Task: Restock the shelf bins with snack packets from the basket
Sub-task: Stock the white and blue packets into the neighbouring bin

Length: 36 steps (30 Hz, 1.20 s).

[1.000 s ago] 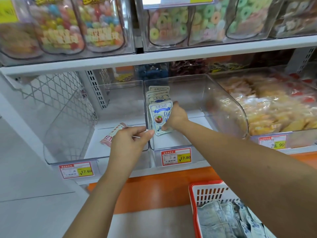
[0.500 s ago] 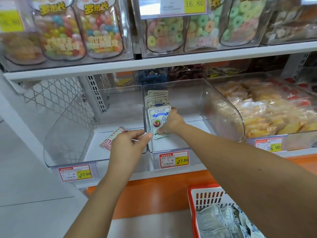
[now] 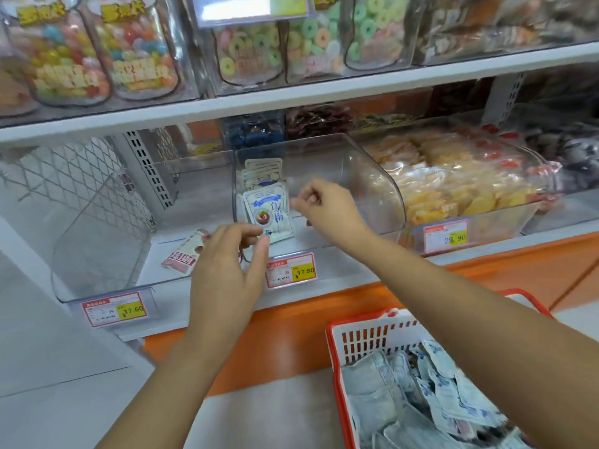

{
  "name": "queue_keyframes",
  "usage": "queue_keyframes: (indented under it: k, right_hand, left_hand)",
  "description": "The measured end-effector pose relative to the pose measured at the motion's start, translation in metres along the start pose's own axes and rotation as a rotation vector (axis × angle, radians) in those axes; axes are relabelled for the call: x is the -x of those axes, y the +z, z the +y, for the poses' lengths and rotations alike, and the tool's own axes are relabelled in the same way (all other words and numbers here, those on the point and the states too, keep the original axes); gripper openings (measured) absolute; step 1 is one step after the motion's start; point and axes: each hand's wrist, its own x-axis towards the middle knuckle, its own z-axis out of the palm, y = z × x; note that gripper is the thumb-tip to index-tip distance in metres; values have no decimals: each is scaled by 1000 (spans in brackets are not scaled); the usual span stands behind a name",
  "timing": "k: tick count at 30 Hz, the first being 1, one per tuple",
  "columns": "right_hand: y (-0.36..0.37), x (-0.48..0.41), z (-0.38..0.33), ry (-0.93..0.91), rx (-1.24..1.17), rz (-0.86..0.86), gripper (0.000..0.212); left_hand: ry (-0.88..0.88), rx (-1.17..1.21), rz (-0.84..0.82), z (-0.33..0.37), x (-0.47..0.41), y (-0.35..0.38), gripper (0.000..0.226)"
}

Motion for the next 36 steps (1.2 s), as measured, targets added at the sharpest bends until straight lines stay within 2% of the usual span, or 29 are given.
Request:
queue_keyframes:
  k: [2,5,8,10,12,14,17,22,30,36]
  right_hand:
    - [-23,34,16,-108,52,45,32]
    - [-54,85,58,-111,128,1,39]
    - [-75,127,126,111,235,-145,41]
    - [-84,155,177,309,353,-253,34]
    - [-90,184,227,489,470,-355,25]
    - [-93,213,265,612,571,-493,31]
    - [-93,248,297,654,629,-634,53]
    - [-84,262,310,516,812,-723,78]
    - [-51,257,318,404,1140,-664,72]
    - [-43,256,323,252,1075,-536,57]
  left_hand:
    - [47,29,-135,14,19,9,26]
    - [93,-106,-430,24,53,37,37]
    - [135,-197,-739,25,88,65,32]
    - [85,-204,-916,19,110,81,28]
    - [44,-215,-1077,7,130,92,31]
    - [49,-271,-1194,-2,144,99,32]
    - [66,-299,-1206,-5,152,105,32]
    - [27,-282,-1168,-5,149,110,33]
    - [-26,-306,-1152,-7,144,117,35]
    - [-39,-331,-1154,-8,139,123,36]
